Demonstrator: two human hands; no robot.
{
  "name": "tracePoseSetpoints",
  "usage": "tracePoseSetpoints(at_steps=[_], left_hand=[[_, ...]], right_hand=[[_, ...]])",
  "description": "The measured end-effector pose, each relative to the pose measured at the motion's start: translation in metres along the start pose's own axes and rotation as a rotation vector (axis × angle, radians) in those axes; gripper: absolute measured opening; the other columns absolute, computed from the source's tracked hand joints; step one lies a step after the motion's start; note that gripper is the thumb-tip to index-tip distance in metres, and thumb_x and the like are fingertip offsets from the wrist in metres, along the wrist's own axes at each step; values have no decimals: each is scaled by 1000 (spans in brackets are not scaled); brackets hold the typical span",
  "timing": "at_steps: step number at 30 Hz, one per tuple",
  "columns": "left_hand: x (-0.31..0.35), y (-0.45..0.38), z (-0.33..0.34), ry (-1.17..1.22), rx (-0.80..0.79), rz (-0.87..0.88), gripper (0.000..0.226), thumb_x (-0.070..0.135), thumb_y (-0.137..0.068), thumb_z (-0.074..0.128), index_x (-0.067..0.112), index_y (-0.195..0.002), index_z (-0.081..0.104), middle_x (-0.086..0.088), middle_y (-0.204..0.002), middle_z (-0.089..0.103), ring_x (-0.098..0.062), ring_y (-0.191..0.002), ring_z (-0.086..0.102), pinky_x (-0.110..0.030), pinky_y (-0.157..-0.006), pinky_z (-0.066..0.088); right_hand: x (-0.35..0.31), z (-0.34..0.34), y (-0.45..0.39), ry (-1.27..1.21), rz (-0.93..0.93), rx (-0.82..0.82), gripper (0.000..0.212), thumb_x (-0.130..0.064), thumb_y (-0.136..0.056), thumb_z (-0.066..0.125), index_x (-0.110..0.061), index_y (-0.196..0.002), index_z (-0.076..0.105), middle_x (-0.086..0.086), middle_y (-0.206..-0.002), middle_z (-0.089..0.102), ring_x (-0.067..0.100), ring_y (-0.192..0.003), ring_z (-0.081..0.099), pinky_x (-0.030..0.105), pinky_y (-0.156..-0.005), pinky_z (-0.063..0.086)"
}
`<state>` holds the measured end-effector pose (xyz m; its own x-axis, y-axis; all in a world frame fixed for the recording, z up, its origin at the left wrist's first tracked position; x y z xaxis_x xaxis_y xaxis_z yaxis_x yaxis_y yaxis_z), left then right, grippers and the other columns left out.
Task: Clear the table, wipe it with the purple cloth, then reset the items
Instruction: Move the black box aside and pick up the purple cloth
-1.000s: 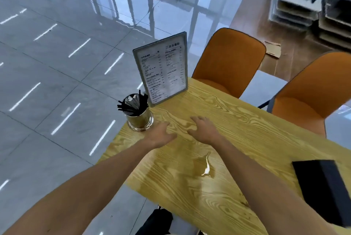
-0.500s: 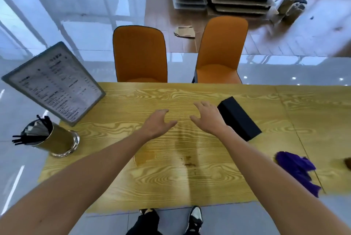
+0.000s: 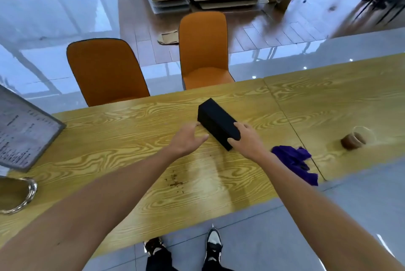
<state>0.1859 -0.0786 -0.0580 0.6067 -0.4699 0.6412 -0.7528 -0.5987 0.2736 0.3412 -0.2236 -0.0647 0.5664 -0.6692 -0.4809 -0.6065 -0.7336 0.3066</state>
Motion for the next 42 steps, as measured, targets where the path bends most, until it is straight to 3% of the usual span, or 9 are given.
tracePoseSetpoints(at_steps=[6,19,24,28,32,35,37,39,42], left_hand=[[22,-9,21,8,0,0,67,45,-92,65,11,-146,45,-8,-149,48,-24,-139,43,-37,-112,38],[20,-57,30,26,-32,-3,71,40,-91,68,11,-149,39,-9,-151,46,-24,-138,43,-32,-106,37],[8,-79,21,0,-17,6,73,38,-92,68,9,-151,36,-9,-153,43,-24,-141,39,-31,-109,34],[-3,-93,18,24,-53,-16,73,37,-93,67,9,-152,34,-8,-155,39,-23,-144,34,-34,-113,31],[-9,-106,21,9,-78,-12,74,37,-92,68,10,-152,34,-9,-155,40,-24,-143,35,-34,-112,33],[-10,-113,27,72,-117,-27,82,37,-92,68,14,-157,23,-9,-158,36,-26,-143,36,-35,-109,36],[-9,-116,32,145,-130,-47,86,34,-93,68,20,-159,15,-9,-156,38,-27,-137,43,-31,-99,40],[-7,-122,39,188,-143,-90,80,33,-94,67,19,-158,22,-11,-148,46,-25,-131,49,-27,-91,40],[-4,-123,47,168,-135,-89,66,33,-93,68,13,-150,41,-10,-139,54,-23,-125,53,-29,-97,45]], right_hand=[[46,-6,5,-159,78,-40,72,-31,-95,68,-12,-156,35,10,-157,39,26,-145,35,38,-114,34],[62,15,-16,-245,209,-69,76,-35,-95,68,-12,-157,30,14,-157,38,28,-144,37,40,-111,37],[58,27,-35,-310,263,-47,74,-35,-93,70,-13,-154,34,12,-147,48,28,-130,50,40,-101,47],[56,33,-45,-362,304,-15,53,-29,-93,71,-15,-136,42,9,-129,56,25,-108,59,34,-81,48],[59,33,-52,-384,355,35,51,-21,-95,70,-10,-134,40,6,-125,53,25,-111,59,33,-80,48],[71,40,-56,-603,493,44,71,-18,-92,73,-11,-147,29,12,-134,55,27,-116,63,40,-87,58],[74,51,-58,-823,577,-31,62,-13,-93,72,-10,-144,36,16,-125,63,26,-98,73,41,-77,63],[79,58,-64,-912,594,-51,53,-10,-93,71,-8,-138,44,18,-116,67,26,-86,77,37,-68,63],[79,55,-68,-915,577,-12,47,-9,-92,71,-7,-133,48,18,-112,69,31,-86,76,39,-70,64]])
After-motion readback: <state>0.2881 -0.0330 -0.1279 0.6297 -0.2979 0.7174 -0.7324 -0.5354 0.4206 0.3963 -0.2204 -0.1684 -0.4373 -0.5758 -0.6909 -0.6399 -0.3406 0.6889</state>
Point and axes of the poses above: each hand's wrist, its own y-axis away from the middle knuckle, its own z-axis out of the palm, x = y × z, the point moved 5 cm from there along -y, towards the middle knuckle
